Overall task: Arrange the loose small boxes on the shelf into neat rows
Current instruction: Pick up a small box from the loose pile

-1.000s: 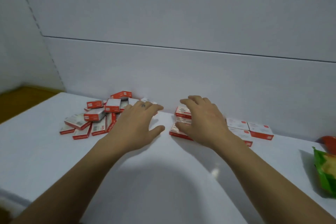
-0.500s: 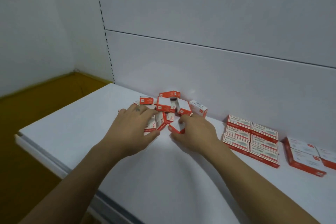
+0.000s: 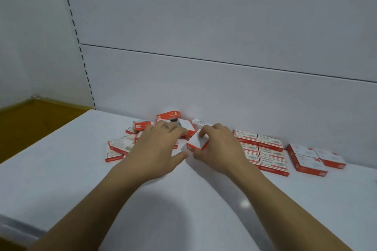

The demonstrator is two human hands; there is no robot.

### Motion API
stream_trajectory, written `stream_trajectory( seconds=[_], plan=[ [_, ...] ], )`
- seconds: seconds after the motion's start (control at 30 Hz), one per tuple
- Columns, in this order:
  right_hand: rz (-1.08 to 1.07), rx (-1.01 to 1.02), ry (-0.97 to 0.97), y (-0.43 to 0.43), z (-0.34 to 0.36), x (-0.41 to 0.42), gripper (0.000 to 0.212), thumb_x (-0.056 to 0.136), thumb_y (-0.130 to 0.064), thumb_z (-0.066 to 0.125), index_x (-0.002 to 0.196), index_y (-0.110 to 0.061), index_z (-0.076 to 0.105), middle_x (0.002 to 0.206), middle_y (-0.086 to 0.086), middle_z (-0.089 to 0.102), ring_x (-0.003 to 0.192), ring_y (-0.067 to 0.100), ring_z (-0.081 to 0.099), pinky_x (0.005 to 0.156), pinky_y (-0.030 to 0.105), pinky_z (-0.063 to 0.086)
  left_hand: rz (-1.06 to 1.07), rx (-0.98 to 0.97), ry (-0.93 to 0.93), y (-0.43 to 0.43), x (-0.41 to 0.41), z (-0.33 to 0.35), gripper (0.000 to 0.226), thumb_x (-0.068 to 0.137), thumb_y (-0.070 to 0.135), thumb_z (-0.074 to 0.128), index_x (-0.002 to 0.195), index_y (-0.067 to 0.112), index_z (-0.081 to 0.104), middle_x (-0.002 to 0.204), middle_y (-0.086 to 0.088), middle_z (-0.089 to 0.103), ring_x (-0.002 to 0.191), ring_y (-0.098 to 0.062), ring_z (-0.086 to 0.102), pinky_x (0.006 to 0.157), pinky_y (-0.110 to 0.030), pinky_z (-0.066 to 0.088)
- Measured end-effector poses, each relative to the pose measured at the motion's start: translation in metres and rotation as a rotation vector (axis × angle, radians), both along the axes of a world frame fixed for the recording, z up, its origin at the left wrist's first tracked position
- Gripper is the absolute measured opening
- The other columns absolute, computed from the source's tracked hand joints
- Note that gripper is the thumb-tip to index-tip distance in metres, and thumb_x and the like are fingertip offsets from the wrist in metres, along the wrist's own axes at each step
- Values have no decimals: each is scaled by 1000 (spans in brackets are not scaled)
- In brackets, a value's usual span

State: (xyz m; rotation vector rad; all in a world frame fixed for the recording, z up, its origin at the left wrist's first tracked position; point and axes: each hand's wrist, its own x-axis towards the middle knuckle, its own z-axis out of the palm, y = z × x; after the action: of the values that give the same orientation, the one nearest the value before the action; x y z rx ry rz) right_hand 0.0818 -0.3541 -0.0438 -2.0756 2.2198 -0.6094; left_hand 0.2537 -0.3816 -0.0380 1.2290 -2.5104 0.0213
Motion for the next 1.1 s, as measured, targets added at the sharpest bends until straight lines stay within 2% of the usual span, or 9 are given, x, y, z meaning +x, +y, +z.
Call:
stream_trajectory(
  seconds=[0.1, 0.2, 0.37, 0.53, 0.63, 0.8, 0.9, 1.0, 1.1],
  plan=[
    [-70, -61, -25, 13, 15, -26, 45, 76, -49, 66, 115, -26, 59, 111, -4, 52, 108, 17, 47, 82, 29, 40, -127, -35, 5, -5, -22, 4, 48, 87, 52, 51, 132, 38, 40, 136, 12, 45, 128, -13, 34, 105, -37, 30],
    [-174, -108, -77, 28, 17, -54, 43, 76, -52, 68, 108, -25, 63, 108, -6, 53, 106, 14, 47, 76, 25, 38, -212, -44, 22, -10, -47, 4, 49, 88, 52, 52, 133, 35, 41, 135, 14, 46, 126, -13, 35, 103, -35, 30],
    [-338, -237, -169, 57, 7, -89, 34, 72, -51, 73, 90, -27, 59, 99, -12, 49, 100, 11, 50, 75, 22, 35, -319, -35, 91, -14, -90, -5, 51, 89, 46, 53, 136, 31, 40, 132, 10, 47, 124, -15, 37, 104, -36, 30],
    [-341, -254, -265, 69, -11, -100, 37, 69, -52, 78, 94, -30, 62, 102, -16, 54, 93, 2, 53, 78, 18, 40, -399, -36, 183, -16, -108, -31, 52, 85, 34, 62, 133, 23, 46, 134, 4, 49, 124, -19, 41, 103, -42, 38],
    [-298, -254, -332, 69, -15, -93, 36, 69, -47, 78, 96, -30, 64, 101, -17, 57, 95, 4, 55, 82, 22, 46, -438, -49, 239, -12, -101, -43, 58, 83, 30, 66, 137, 24, 43, 137, 4, 47, 126, -19, 39, 107, -38, 34],
    [-256, -200, -377, 68, -16, -80, 34, 69, -48, 75, 97, -32, 62, 104, -15, 62, 94, 5, 59, 81, 24, 49, -456, -51, 301, 0, -92, -46, 68, 80, 32, 72, 139, 29, 37, 140, 5, 46, 129, -14, 33, 107, -29, 18],
    [-275, -191, -469, 68, -17, -76, 31, 70, -50, 76, 92, -32, 63, 97, -15, 66, 85, 5, 64, 77, 29, 54, -485, -73, 312, 0, -91, -45, 63, 80, 30, 72, 136, 27, 44, 136, 4, 50, 127, -14, 36, 106, -26, 15],
    [-266, -189, -513, 69, -15, -73, 32, 68, -53, 77, 89, -32, 63, 95, -15, 65, 83, 5, 64, 76, 30, 55, -510, -100, 327, -3, -89, -46, 50, 81, 30, 70, 128, 26, 52, 129, 5, 56, 122, -13, 42, 103, -29, 26],
    [-258, -171, -553, 70, -14, -69, 30, 69, -49, 78, 89, -30, 65, 91, -13, 66, 79, 5, 63, 74, 27, 55, -529, -164, 349, -5, -90, -45, 31, 80, 30, 63, 111, 27, 58, 112, 7, 64, 109, -10, 46, 92, -24, 34]
  ],
)
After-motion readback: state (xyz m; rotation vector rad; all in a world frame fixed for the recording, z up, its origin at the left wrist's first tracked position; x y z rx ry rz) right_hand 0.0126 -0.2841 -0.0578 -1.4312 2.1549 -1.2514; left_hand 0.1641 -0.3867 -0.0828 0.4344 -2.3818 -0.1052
